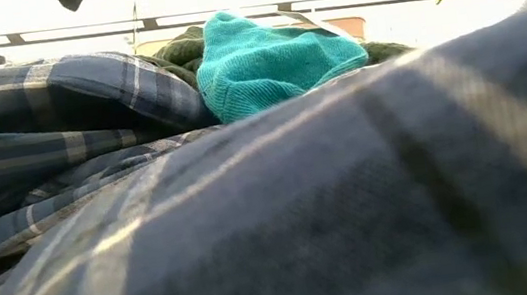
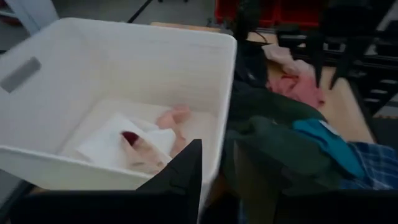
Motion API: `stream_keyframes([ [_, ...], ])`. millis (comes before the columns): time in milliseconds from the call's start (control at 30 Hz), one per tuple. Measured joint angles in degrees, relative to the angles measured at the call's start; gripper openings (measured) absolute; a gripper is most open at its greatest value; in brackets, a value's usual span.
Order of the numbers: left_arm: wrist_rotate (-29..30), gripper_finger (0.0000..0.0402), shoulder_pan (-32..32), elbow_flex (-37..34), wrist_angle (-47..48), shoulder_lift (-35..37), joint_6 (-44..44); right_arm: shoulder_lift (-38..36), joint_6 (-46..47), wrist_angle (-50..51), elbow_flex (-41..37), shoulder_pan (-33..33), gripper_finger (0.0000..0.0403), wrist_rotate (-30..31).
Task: Sort clothes
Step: Put the sky blue sock into the laundry bin
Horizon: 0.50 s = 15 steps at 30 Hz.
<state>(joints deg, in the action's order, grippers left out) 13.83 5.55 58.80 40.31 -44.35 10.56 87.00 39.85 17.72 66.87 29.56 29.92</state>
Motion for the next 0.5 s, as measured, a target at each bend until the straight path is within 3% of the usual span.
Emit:
stream_keyframes([
  [233, 2.6, 0.0099, 4.3, -8.9, -3.0, 6.3, 5.0, 2.1, -0.8, -0.7, 0.0, -3.8, 0.0105, -6.4],
  [500, 3.7, 0.0099, 7.2, -13.6, -5.8, 7.2, 6.6, 8.4, -4.2, -4.0, 0.0, -7.2, 0.0130, -12.1],
])
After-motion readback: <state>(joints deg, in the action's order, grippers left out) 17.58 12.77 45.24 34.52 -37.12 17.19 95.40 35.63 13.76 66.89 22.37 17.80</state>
